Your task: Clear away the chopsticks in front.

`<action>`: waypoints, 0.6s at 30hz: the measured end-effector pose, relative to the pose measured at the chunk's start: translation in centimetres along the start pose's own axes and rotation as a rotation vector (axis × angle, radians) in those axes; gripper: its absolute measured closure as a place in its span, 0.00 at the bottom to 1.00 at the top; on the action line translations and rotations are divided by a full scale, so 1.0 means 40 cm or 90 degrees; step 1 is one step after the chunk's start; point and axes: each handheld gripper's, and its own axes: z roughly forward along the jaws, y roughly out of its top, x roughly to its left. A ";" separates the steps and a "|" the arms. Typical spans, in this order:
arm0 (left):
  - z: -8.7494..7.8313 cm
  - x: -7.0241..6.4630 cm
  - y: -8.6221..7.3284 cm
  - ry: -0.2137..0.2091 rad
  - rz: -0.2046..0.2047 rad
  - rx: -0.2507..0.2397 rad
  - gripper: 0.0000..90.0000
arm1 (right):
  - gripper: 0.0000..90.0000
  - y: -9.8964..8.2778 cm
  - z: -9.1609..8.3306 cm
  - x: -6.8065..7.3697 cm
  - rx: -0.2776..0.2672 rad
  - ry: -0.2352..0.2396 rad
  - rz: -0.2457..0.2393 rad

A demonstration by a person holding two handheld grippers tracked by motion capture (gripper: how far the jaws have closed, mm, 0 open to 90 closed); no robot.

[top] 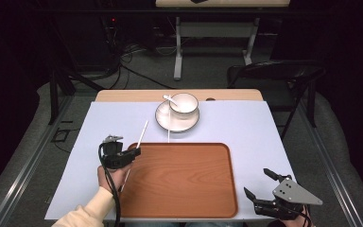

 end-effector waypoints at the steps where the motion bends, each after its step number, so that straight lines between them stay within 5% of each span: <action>1: 0.000 0.001 -0.007 0.003 -0.001 0.001 0.94 | 0.16 0.000 0.000 0.000 0.000 0.000 0.000; 18: 0.004 0.019 -0.083 0.053 -0.027 0.049 0.94 | 0.16 0.000 0.000 0.000 -0.002 0.001 0.000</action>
